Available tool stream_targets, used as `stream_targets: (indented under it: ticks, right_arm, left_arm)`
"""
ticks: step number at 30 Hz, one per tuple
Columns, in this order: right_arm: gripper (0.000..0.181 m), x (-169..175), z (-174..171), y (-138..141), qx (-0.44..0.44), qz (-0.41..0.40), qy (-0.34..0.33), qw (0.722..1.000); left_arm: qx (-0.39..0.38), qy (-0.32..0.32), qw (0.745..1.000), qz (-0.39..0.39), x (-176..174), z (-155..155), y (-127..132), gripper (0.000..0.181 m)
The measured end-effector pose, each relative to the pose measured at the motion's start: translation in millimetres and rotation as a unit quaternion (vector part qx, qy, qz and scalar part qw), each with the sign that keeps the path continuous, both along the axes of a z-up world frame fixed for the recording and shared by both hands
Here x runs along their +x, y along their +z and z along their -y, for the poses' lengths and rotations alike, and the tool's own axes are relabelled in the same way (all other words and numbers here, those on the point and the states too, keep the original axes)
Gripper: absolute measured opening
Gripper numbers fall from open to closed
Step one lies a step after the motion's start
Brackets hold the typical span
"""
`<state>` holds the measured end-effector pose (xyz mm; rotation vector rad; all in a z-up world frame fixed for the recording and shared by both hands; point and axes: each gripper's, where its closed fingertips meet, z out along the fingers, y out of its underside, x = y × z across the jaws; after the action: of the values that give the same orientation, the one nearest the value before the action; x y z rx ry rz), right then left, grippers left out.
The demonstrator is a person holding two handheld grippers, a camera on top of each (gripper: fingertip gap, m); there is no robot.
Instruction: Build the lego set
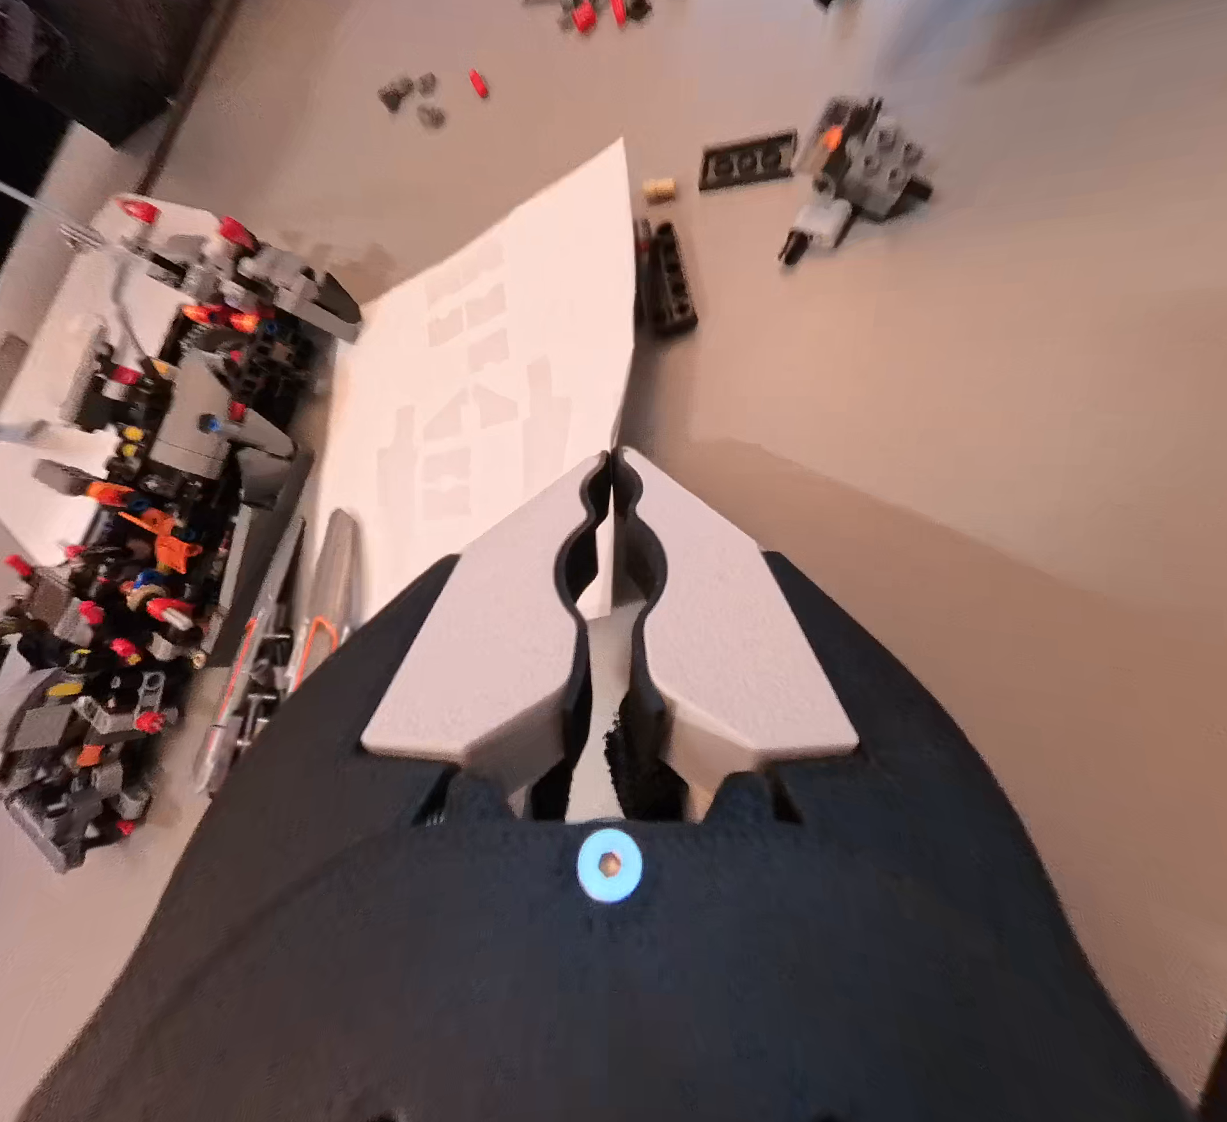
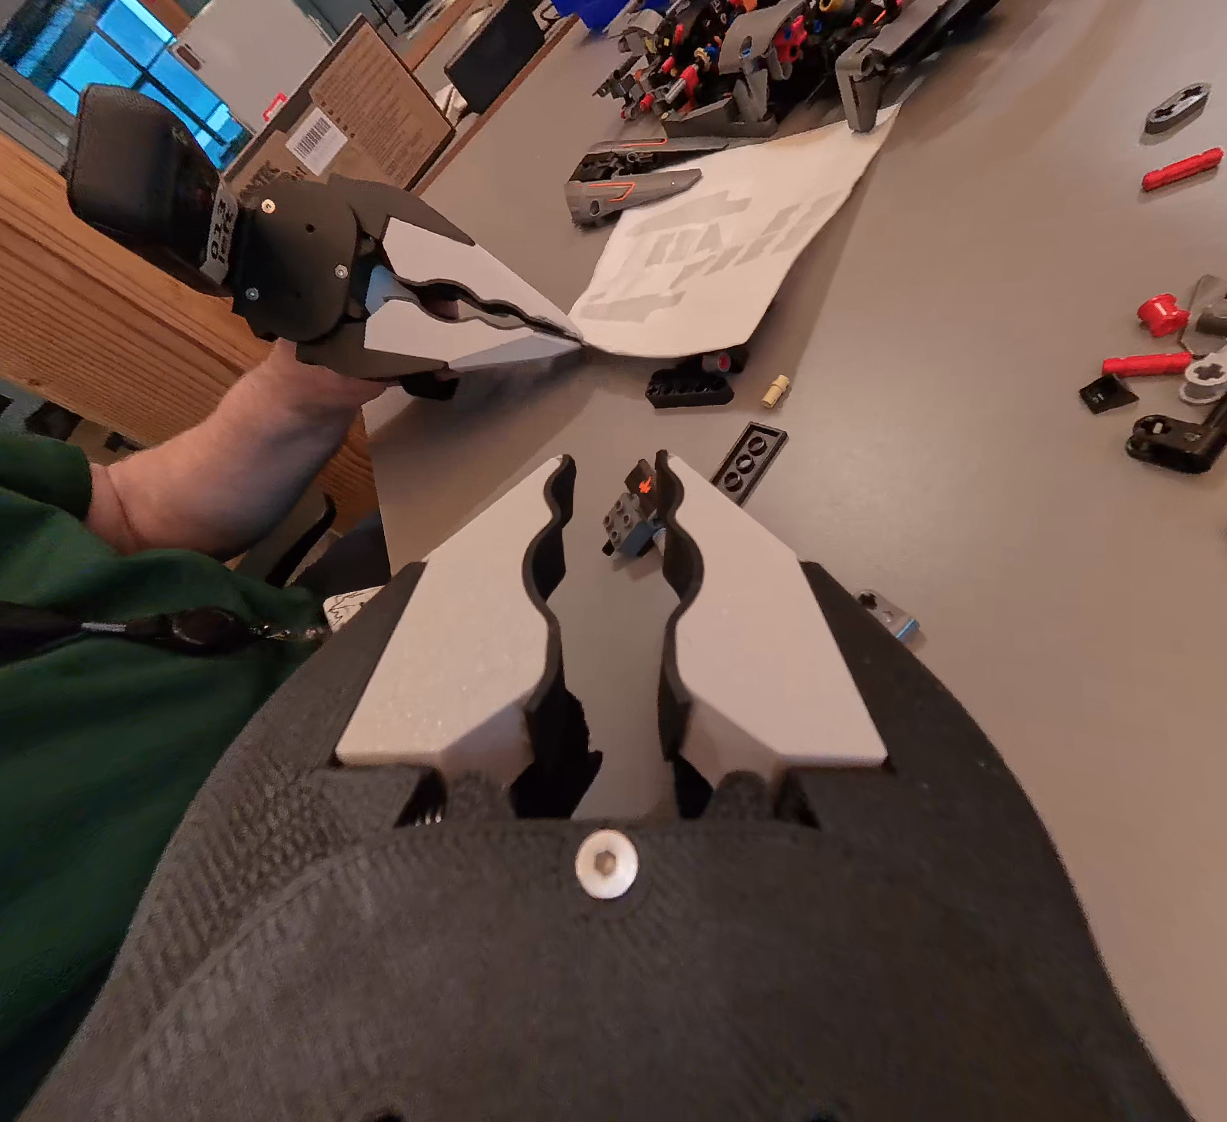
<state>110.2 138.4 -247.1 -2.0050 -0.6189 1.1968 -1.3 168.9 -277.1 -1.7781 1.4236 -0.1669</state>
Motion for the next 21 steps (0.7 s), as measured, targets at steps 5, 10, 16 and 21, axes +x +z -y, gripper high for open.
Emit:
stream_targets:
  ticks: [5,10,16,21]
  right_arm:
    - [0.024,0.5,1.7,3.1,0.001,-0.013,0.006,1.0]
    - [0.021,0.5,3.2,5.3,0.001,-0.022,0.015,1.0]
    - [0.023,-0.9,3.3,4.0,-0.006,-0.022,0.024,0.999]
    - [0.024,0.2,0.8,5.6,-0.008,-0.03,0.026,0.999]
  left_arm:
    - [0.001,0.003,0.998,0.055,-0.6,5.1,25.8,0.0]
    - [-0.013,0.001,0.992,0.124,-2.1,16.3,47.4,0.0]
    - [-0.089,0.004,0.956,0.278,-13.9,18.5,98.2,0.0]
    - [-0.185,0.051,0.87,0.453,-62.0,1.2,131.0,0.0]
